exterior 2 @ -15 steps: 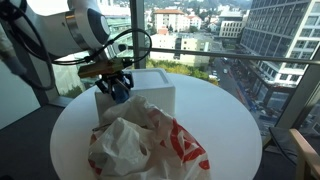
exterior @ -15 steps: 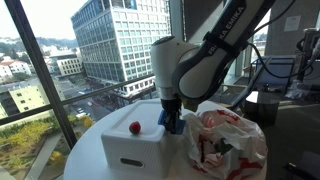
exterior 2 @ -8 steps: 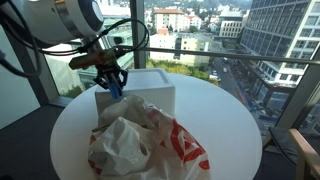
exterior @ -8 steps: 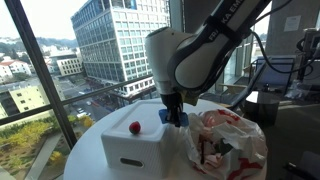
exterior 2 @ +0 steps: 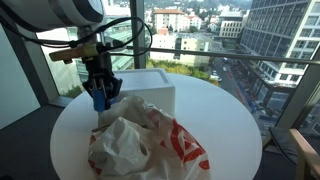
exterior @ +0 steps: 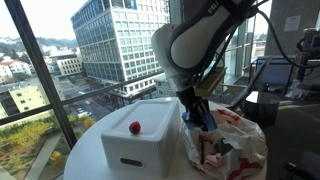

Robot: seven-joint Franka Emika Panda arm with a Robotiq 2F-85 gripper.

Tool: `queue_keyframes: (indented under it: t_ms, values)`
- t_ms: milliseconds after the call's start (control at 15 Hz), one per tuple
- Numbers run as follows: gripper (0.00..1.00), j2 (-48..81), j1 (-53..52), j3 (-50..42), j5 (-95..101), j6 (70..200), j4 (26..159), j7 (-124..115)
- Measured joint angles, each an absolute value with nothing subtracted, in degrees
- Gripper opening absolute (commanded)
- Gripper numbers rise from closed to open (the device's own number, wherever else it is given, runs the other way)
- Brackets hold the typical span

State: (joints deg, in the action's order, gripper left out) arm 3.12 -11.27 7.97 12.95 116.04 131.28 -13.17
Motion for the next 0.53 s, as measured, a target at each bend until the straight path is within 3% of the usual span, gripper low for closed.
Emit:
queue_keyframes:
  t_ms: [333, 400, 533]
  values:
    - [0.05, 6.6, -9.0, 6.4, 10.0, 113.1, 132.0, -15.3]
    - [0.37, 7.7, -8.7, 6.0, 10.2, 114.1, 131.8, -16.3]
    - [0.45, 9.7, -8.2, 5.2, 10.1, 118.4, 131.3, -18.5]
